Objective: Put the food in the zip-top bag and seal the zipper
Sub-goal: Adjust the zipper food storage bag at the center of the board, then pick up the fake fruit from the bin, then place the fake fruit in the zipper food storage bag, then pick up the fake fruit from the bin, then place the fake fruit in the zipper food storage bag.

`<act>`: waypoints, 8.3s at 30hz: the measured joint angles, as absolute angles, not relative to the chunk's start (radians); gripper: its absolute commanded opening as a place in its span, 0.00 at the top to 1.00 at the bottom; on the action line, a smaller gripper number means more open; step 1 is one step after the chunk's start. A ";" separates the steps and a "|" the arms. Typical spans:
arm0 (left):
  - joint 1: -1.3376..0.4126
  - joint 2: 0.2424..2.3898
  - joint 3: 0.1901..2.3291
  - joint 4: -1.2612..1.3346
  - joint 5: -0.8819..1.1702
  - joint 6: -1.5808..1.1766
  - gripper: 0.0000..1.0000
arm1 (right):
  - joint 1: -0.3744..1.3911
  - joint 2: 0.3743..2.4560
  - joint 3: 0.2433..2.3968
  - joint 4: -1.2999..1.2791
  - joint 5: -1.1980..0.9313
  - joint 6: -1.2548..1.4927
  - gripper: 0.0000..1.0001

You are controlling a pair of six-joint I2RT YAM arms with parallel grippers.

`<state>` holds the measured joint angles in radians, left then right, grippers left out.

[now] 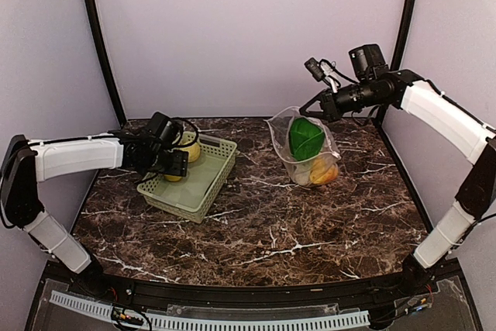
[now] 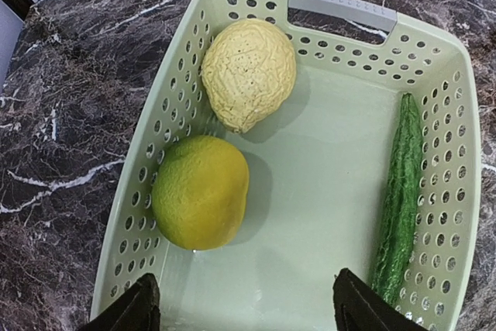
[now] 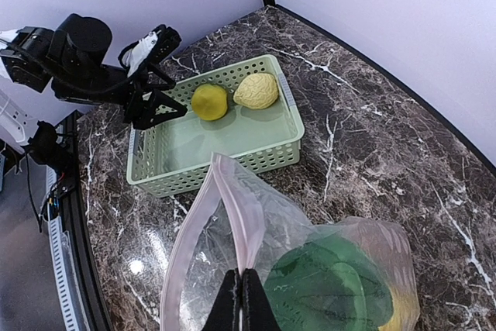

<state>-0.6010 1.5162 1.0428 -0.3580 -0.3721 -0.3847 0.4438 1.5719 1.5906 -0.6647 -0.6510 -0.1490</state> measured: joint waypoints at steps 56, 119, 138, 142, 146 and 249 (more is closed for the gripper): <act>-0.602 1.846 1.252 -0.410 -0.543 -0.283 0.59 | 0.445 1.560 1.544 -0.649 -0.657 -0.165 1.00; -1.037 1.931 1.731 -0.074 -0.126 -0.326 0.18 | 0.470 1.676 1.805 -0.823 -0.579 -0.174 1.00; -1.050 1.539 1.296 -0.145 -0.350 -0.208 0.14 | 0.437 1.642 1.750 -0.801 -0.545 -0.191 1.00; -1.041 1.496 1.216 -0.189 -0.433 -0.202 0.13 | 0.426 1.607 1.706 -0.788 -0.546 -0.198 1.00; -0.996 1.461 1.157 -0.216 -0.477 -0.220 0.13 | 0.413 1.586 1.679 -0.779 -0.546 -0.200 1.00; -1.000 1.612 1.290 0.334 0.011 -0.329 0.45 | 0.403 1.576 1.665 -0.767 -0.602 -0.197 1.00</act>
